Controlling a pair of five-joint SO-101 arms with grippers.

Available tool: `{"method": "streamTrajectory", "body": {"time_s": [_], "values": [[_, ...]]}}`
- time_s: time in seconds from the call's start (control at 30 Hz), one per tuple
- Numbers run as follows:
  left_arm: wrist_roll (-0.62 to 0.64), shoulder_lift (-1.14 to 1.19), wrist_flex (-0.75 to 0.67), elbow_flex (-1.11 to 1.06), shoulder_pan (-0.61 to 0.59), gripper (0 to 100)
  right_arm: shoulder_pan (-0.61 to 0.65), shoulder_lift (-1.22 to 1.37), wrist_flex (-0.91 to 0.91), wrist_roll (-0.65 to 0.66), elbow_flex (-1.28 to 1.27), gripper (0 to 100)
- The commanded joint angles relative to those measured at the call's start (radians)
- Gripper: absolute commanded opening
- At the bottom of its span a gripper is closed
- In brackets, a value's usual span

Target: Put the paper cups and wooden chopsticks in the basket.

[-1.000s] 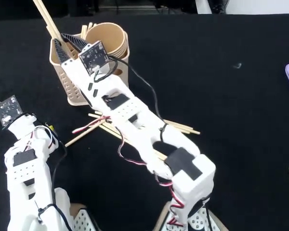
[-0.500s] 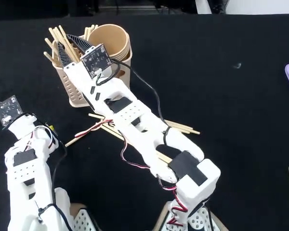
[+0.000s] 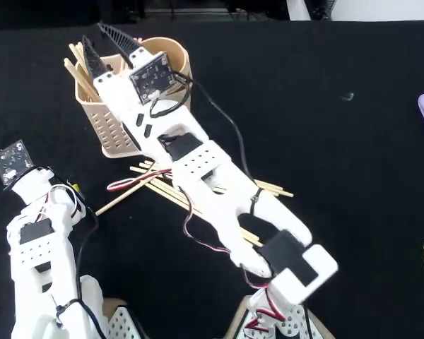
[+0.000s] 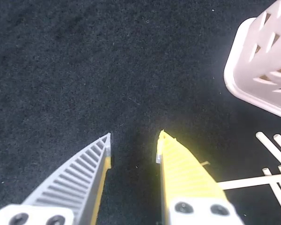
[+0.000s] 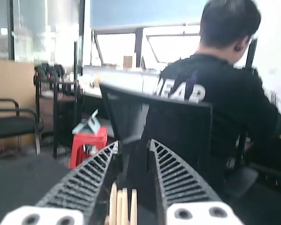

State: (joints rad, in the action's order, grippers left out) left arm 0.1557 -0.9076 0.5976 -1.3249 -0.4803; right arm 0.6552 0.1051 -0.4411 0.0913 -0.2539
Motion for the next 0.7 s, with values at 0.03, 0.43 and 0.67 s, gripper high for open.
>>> {"method": "streamTrajectory", "body": {"time_s": [0.03, 0.43, 0.67], "values": [[0.005, -0.018, -0.012, 0.002, 0.005, 16, -0.012, -0.133, 0.038, 0.011, 0.064, 9.3], [0.005, -0.018, -0.012, 0.002, 0.005, 16, 0.005, -0.679, 1.246, 0.008, 0.056, 9.3], [0.005, -0.018, -0.012, 0.002, 0.005, 16, 0.003, -0.831, 1.665, 0.014, -0.140, 9.4]]}}
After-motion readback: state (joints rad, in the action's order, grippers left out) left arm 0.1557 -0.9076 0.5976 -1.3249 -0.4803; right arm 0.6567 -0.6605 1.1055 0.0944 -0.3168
